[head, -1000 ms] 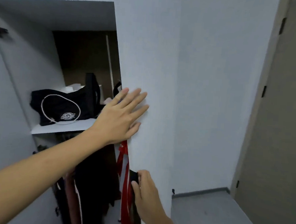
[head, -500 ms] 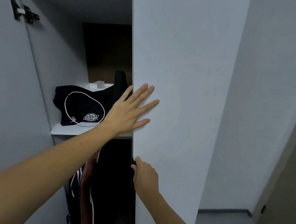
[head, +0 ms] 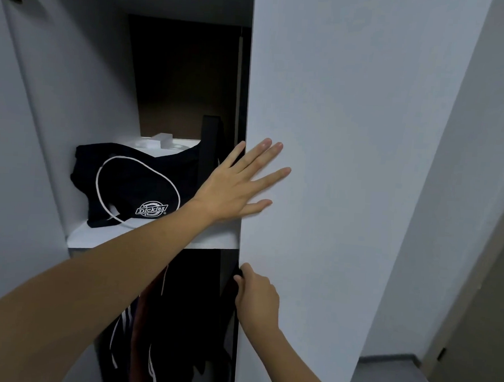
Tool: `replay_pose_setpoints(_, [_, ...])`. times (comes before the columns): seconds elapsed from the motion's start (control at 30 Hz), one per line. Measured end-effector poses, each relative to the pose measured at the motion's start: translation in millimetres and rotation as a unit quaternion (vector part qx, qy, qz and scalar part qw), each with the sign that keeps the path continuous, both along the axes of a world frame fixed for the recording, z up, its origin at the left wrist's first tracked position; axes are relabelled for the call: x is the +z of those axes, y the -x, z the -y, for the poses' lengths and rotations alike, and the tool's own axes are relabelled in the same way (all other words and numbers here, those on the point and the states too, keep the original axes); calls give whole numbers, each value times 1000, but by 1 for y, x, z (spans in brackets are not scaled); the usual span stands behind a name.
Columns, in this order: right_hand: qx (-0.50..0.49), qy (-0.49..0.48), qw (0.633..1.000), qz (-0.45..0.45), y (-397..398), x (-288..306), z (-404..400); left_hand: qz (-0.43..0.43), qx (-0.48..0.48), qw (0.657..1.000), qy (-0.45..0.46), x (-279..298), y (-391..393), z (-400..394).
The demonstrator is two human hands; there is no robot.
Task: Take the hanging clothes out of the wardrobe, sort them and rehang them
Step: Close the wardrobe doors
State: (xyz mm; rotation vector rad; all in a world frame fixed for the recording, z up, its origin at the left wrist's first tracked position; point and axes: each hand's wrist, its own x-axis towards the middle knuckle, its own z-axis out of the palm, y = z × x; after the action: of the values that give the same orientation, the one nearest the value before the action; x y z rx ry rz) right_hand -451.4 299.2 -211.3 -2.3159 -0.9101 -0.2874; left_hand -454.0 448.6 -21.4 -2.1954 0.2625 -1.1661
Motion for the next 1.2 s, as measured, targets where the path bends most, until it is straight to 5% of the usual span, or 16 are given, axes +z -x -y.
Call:
replay_pose_setpoints(0.4, [-20,3,1000,-2,-12,-3,-14,-7,6,1000,3,-4,-13,-12])
replay_pose_setpoints(0.73, [22,-6,999,-38,-10,1,-1,-46,101,994,14,1,10,11])
replay_pose_setpoints(0.87, [24,-51,994,-95,5,-11,27,-58,134,986,75,-5,51,27])
replay_pose_setpoints(1.2, [203,-29,976,-67,122,-37,91,-54,320,927,187,-56,254,70])
